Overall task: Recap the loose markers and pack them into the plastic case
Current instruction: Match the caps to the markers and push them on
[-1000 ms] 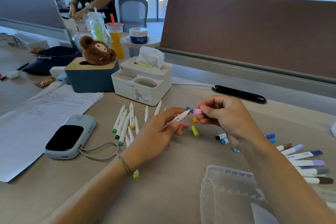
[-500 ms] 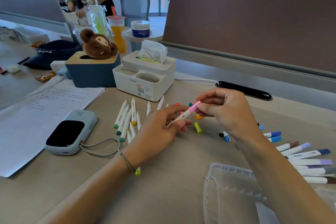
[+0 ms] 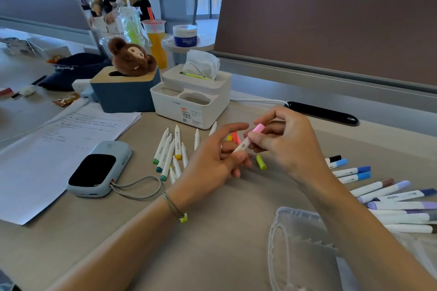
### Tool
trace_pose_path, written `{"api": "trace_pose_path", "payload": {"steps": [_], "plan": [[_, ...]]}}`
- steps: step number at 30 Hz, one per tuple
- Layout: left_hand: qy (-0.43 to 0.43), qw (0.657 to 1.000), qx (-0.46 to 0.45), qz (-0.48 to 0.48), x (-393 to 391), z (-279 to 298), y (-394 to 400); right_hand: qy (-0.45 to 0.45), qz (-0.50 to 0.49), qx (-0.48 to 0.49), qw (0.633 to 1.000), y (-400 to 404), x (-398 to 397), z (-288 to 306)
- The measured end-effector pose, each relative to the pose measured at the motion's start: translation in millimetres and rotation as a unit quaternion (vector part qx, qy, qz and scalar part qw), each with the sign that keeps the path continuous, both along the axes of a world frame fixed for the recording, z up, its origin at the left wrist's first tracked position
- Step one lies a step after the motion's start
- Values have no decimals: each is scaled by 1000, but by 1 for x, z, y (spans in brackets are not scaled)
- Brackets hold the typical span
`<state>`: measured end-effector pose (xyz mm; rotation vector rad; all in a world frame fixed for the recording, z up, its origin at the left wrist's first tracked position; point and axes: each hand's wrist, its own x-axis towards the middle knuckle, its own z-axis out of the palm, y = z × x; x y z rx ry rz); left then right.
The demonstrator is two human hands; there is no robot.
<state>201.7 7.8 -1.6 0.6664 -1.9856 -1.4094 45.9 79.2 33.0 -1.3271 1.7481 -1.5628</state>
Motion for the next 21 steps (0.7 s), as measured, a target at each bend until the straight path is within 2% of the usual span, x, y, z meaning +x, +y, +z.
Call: {"api": "trace_pose_path", "payload": {"steps": [3,6,9,12,15,21], "plan": [[-17,1000,-3,-11,0,6,1,30,2,18,999,0,-8,3],[-71,993,-65,64,12,12,-14,104,-48,29,993,4,-27,8],[-146,963,-130,184,27,13,-37,177,-87,91,976,7,-49,3],[-225,930,-165,239,36,8,-52,253,-122,174,944,6,-59,-9],[-281,914,-176,235,37,2,-56,300,-136,228,916,5,-61,-18],[-363,876,-233,218,26,-5,-45,314,-151,291,891,7,-61,-21]]}}
